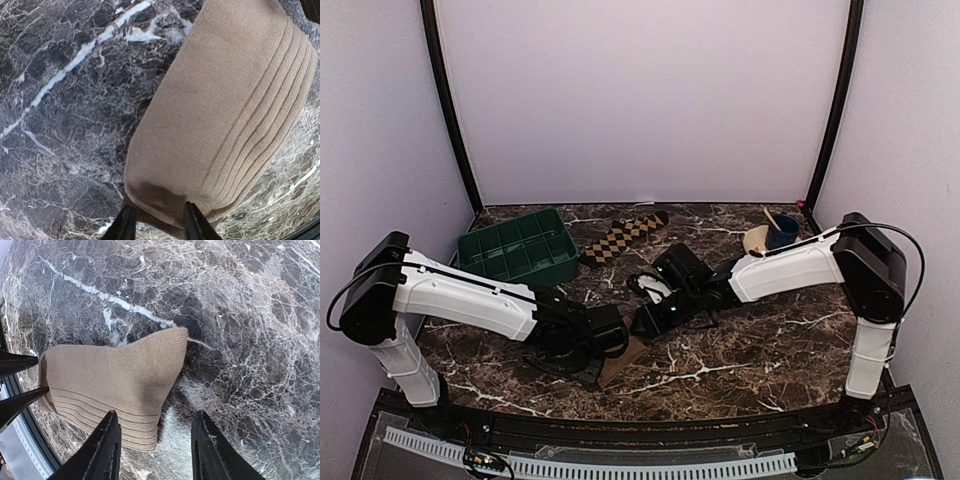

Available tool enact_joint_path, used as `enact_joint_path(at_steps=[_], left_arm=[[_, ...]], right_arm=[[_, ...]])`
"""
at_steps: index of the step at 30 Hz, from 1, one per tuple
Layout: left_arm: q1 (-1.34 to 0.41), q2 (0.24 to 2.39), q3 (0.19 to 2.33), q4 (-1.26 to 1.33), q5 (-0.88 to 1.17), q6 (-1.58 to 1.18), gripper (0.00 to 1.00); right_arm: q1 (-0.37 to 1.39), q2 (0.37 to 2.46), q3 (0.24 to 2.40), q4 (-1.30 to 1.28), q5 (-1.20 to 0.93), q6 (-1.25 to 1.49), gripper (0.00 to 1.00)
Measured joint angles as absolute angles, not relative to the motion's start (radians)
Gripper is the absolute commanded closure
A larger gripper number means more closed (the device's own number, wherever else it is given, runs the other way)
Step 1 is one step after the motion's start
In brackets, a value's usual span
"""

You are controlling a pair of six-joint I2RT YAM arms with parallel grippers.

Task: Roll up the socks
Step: Rotate the sock at the center of the board.

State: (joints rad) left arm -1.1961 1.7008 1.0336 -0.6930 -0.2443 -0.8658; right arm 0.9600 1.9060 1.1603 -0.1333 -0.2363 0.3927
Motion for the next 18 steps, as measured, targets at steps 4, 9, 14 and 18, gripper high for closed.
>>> enact_joint_path(at_steps=[4,9,14,18], left_arm=[[-1.196,1.701,1.033,-0.698,-0.221,-0.879,0.74],[-1.193,1.701,1.031,-0.698,-0.194,-0.892,0.88],[-1.193,1.701,1.029,-0.697,-0.178,-0.904,1.0],[-1.193,1.701,1.028,-0.698,-0.177,-0.904,1.0]], right_arm=[[0.96,1.91,1.16,-0.13,-0.239,0.393,0.56],[0.96,1.913,1.16,-0.126,-0.244,0.392,0.56],[0.96,1.913,1.16,-0.123,-0.244,0.389,0.56],[0.96,1.913,1.16,-0.12,-0.243,0.385,0.56]])
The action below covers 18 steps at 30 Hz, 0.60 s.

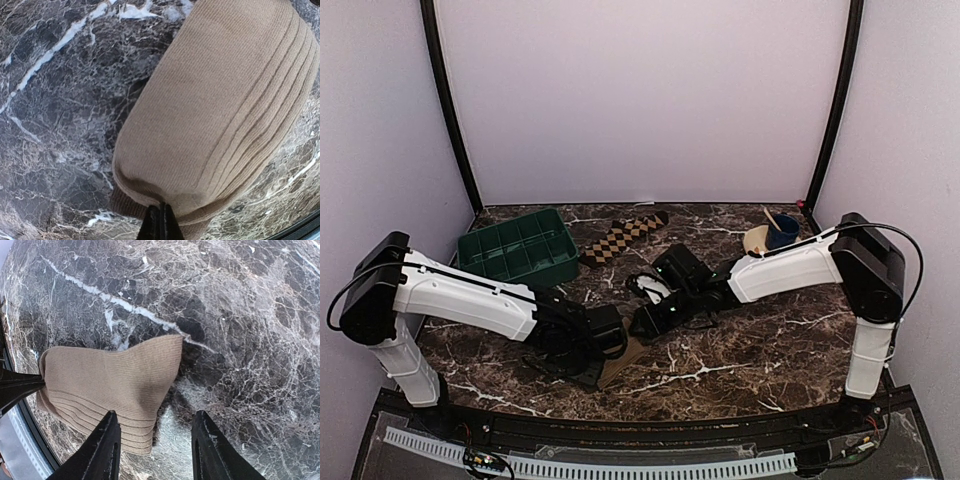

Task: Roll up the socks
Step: Rotate the sock at the center of the board.

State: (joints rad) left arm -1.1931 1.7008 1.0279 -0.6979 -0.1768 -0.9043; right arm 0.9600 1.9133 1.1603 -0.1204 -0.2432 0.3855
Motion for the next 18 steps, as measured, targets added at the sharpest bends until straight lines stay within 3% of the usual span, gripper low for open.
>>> enact_joint_path(at_steps=[8,18], left_arm=[[-1.193,1.658,1.028,-0.731,-0.189,-0.921,1.0],[-1.193,1.618,1.028,-0.761,-0.197,-0.945,1.0]], right_arm=[[0.96,1.913,1.16,-0.118,-0.243,0.379,0.57],[0.959,1.913,1.16,-0.05,-0.279,0.395,0.74]])
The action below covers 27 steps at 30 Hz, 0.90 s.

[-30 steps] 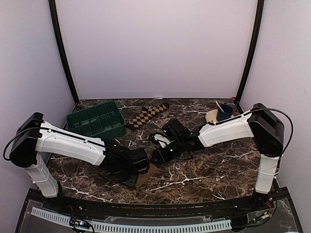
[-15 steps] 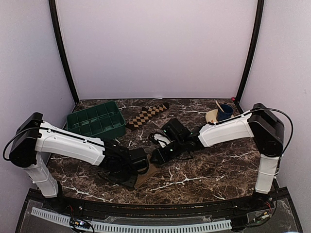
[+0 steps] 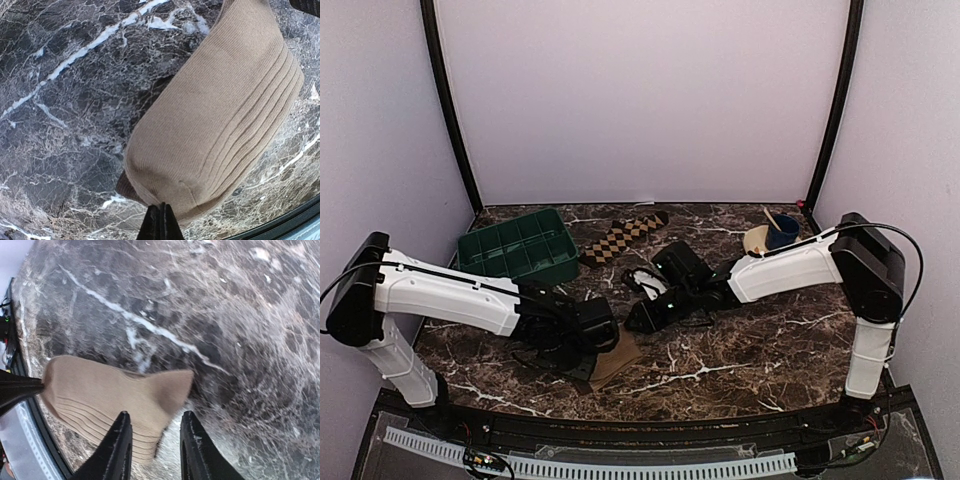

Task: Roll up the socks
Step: Rotate the sock at the center of the board.

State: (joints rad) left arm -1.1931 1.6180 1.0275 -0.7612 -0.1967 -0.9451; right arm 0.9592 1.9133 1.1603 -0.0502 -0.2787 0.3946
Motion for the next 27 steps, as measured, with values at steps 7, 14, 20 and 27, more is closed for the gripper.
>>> enact_joint_path(at_steps=[7,14,20,27], left_arm=[[-1.194,1.589,1.028,-0.786,-0.202,-0.97,1.0],[-1.205,1.56,1.044,-0.82,-0.213,-0.993,1.0],[-1.222,1.536,1.06,-0.848,-0.229,-1.019,1.0],[-1.243,1.52,1.068,-0.878,-0.245,-1.05,1.0]], right_arm=[[0.959,1.915,1.135,0.016,-0.328,0.416,0.79],[0.96,1.94,1.121,0.045,-0.361,0.432,0.83],[0.967,1.96,1.121,0.067,-0.376,0.44,0.84],[0.989,1.982,1.121,0.075,-0.386,0.446,0.84]])
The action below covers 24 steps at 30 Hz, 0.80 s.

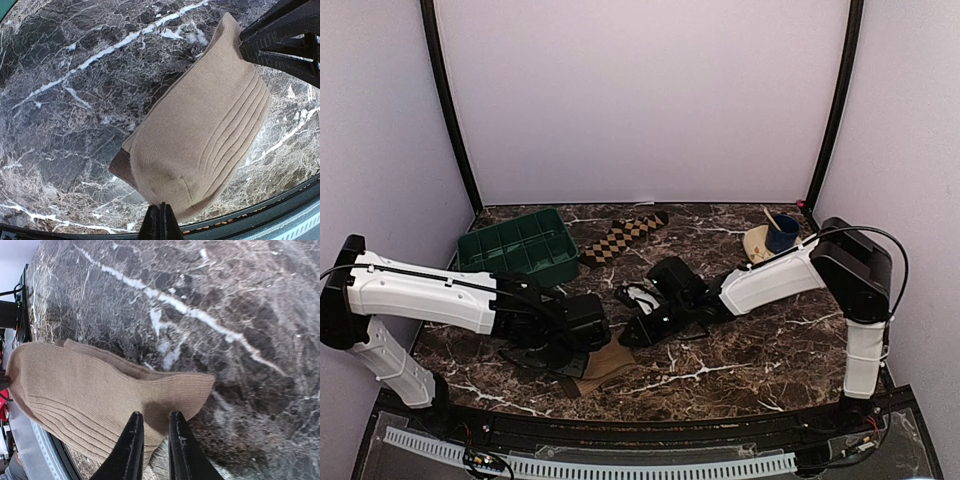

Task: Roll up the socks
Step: Rotate the sock at the center of the board.

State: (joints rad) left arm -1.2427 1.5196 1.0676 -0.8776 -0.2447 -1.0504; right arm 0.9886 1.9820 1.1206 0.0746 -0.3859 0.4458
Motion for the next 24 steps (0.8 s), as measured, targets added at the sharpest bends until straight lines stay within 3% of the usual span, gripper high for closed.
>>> enact_joint_path(at_steps=[20,22,24], left_arm=[[-1.293,1.496,0.974,-0.892,-0.244,-1.154,1.0],[-1.295,1.491,0.96,-0.891,-0.242,-1.164,0.95],[-1.296,1.487,0.952,-0.891,-0.239,-1.169,0.77]], right_arm=[[1.065,2.038,1.182,0.057,-0.367,0.442,0.81],[1.067,2.048,1.182,0.062,-0.367,0.442,0.81],[1.07,2.05,1.187,0.063,-0.366,0.442,0.81]])
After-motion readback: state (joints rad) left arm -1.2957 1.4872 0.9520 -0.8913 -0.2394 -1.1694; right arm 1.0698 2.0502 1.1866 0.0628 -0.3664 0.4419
